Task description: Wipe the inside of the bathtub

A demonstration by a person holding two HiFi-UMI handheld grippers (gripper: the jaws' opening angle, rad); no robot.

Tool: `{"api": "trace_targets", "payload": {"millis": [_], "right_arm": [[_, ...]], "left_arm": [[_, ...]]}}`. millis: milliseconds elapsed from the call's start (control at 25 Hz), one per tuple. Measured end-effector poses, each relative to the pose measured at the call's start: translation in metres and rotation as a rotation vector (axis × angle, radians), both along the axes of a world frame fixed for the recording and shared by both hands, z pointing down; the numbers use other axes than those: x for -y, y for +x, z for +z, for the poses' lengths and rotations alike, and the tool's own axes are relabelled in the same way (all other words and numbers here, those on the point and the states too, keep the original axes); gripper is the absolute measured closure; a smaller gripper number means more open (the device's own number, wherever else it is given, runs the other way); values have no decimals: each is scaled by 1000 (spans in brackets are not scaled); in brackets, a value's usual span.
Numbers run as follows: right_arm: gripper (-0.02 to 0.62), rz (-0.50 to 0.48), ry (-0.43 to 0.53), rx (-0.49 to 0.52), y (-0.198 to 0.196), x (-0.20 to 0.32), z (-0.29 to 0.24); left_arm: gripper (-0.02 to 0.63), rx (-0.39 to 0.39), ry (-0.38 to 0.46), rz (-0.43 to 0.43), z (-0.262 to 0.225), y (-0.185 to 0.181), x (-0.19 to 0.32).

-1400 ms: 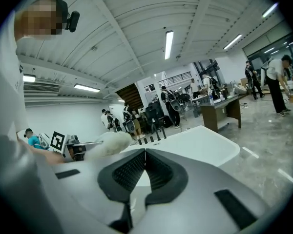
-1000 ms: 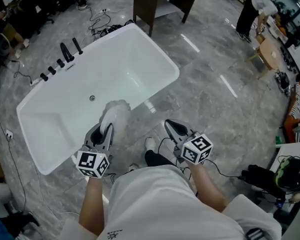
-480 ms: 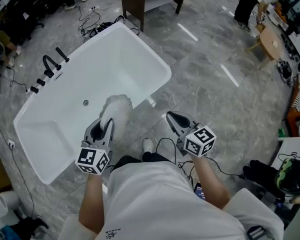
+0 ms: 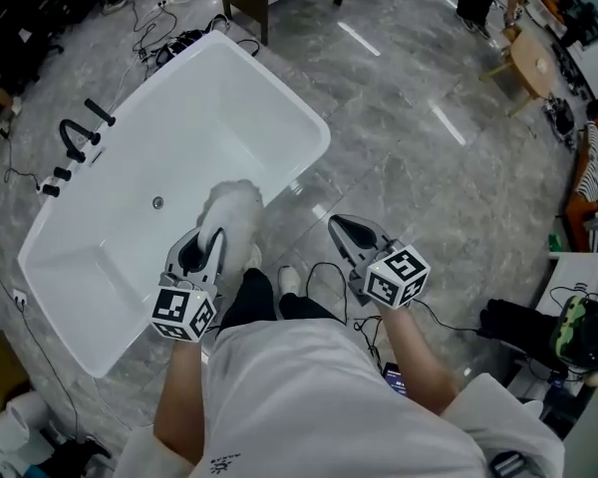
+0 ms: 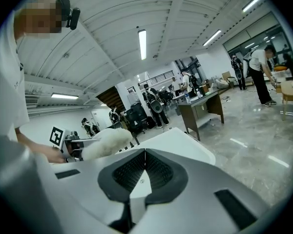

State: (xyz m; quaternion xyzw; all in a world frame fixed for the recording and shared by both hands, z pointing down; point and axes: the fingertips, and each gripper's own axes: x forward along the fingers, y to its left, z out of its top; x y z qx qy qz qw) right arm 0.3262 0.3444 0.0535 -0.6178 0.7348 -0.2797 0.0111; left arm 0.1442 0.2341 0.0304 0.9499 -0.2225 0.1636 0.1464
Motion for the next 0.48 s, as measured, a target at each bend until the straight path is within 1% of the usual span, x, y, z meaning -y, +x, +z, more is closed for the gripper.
{"api": "trace_targets", "payload": {"millis": [280,400,480], "right_arm": [[575,83,-15,-16,4,36,-2],[575,112,-17,-35,6,55,-6],[575,133,-24,-40,6,63,-7]], "left_arm": [[506,0,-40,119,14,27,43],[508,-11,-54,168,19,40,66],[506,-22,-78,193,25,47,76]]}}
